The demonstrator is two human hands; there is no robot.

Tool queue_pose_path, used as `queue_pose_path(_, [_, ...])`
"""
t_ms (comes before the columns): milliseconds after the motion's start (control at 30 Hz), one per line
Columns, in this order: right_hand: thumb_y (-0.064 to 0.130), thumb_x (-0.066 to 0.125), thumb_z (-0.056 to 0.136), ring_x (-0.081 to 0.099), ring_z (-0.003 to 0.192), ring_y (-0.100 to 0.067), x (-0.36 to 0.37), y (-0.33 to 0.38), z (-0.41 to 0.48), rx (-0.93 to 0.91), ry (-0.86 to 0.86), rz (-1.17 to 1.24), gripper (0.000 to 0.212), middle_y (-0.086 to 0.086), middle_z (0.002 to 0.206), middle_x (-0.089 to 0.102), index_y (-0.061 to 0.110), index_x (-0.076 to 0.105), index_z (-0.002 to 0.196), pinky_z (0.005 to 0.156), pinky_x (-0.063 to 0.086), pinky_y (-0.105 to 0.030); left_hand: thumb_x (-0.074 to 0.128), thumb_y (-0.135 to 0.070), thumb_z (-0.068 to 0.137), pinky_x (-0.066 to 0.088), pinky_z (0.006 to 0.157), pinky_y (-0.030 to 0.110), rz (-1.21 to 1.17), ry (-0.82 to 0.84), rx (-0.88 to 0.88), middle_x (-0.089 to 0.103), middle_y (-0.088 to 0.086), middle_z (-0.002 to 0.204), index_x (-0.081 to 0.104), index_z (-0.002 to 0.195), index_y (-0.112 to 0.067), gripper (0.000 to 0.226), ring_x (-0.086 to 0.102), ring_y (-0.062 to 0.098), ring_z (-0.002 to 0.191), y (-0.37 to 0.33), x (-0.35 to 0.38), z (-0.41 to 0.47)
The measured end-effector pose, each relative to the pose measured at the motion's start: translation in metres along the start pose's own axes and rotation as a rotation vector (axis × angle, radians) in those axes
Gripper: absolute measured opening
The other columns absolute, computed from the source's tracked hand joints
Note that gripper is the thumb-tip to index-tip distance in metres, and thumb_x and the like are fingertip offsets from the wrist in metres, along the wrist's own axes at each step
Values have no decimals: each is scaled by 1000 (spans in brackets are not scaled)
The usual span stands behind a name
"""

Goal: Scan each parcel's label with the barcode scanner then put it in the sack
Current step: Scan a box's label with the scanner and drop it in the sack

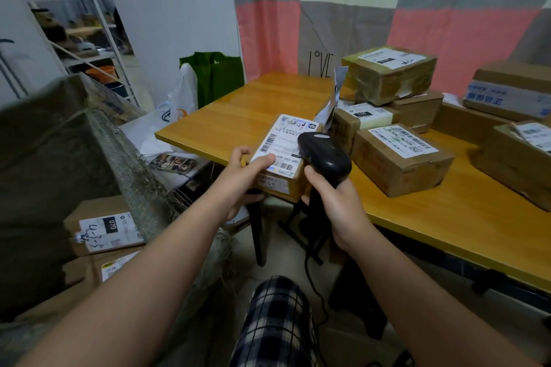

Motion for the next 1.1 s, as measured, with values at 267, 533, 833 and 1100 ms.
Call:
queue_pose_path(267, [24, 66, 90, 60, 109, -12, -11, 17, -4, -128, 43, -133, 31, 5, 116, 63, 25, 58, 119, 72, 56, -23, 83, -30, 72, 38, 96, 26, 392, -357, 502, 27, 6, 132, 27, 130, -26, 81, 35, 15, 117, -52, -16, -2])
queue_pose_path(533, [24, 74, 83, 52, 108, 3, -20, 48, 4, -380, -74, -313, 52, 4, 130, 55, 22, 52, 130, 77, 35, 4, 82, -33, 72, 50, 85, 23, 745, 5, 597, 50, 5, 127, 22, 145, -21, 95, 57, 7, 100, -119, 3, 10])
queue_pose_path(833, [25, 67, 89, 48, 89, 19, -27, 35, 2, -268, -27, -228, 42, 29, 103, 53, 29, 53, 129, 69, 36, 3, 73, -56, 73, 30, 108, 33, 539, -214, 656, 30, 0, 153, 27, 147, -24, 93, 31, 17, 138, -76, 6, 18])
queue_pose_path(1100, [19, 66, 90, 55, 87, 25, -12, 24, 0, -262, 91, -221, 29, 29, 101, 60, 42, 56, 105, 72, 42, 2, 81, -38, 68, 25, 113, 35, 301, 31, 285, 18, 5, 158, -15, 151, -27, 128, 24, 18, 143, 17, 2, 18])
Point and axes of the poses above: each hand's wrist, its own z-axis towards the middle knuckle, its own x-axis out of the palm, y = z × x, the point moved 1 cm from there along z, towards the middle knuckle
